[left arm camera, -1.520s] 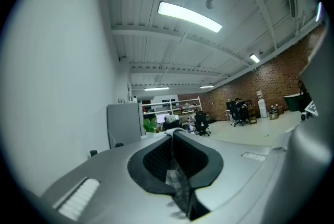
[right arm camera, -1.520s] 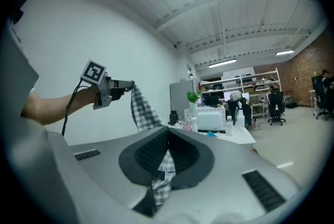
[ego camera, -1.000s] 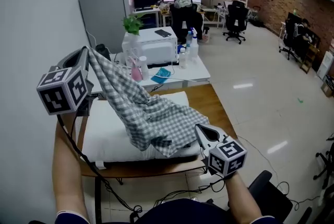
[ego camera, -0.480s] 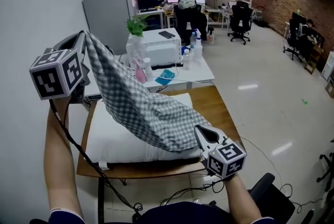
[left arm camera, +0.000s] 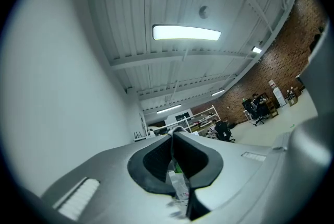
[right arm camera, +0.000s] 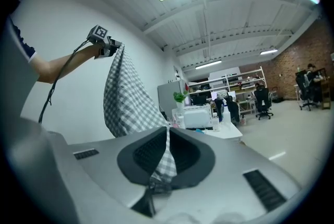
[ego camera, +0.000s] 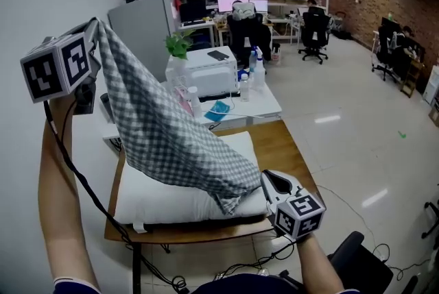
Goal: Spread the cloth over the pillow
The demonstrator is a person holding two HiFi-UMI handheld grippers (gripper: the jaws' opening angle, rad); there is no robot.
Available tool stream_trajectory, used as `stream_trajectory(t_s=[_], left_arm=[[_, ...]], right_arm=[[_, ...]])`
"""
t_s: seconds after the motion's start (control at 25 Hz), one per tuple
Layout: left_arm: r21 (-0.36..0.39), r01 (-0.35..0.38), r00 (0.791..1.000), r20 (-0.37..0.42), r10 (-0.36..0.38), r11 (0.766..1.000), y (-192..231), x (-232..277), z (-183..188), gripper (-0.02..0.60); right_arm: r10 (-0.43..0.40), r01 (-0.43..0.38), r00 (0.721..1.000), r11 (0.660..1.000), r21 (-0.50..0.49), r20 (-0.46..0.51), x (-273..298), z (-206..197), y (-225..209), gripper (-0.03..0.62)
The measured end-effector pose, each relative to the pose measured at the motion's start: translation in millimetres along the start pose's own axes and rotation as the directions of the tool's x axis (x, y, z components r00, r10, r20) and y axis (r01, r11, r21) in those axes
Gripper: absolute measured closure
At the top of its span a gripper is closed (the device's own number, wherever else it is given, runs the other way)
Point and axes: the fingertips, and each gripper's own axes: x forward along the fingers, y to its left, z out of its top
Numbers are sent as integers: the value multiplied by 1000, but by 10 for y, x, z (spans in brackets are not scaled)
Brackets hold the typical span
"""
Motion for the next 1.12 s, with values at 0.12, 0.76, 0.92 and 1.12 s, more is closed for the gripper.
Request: stream_trajectory(t_s=[0.12, 0.76, 0.92, 1.12], left_arm=[[4, -4, 1000, 13, 4, 1000, -44, 131, 149, 571], [72, -58, 997, 60, 54, 996, 25, 267, 1039, 571], [107, -68, 994, 91, 58, 992, -65, 274, 1328, 571], [134, -51, 992, 122, 35, 990, -265, 250, 1496, 571]], right_arm=[[8, -8, 1000, 1000, -4, -10, 70, 17, 51, 562], [141, -117, 980, 979, -166, 140, 598, 1022, 575, 562], [218, -196, 963, 970, -146, 157, 650, 1061, 818, 471], [325, -275, 919, 934, -227, 222, 515, 1433, 1376, 436]])
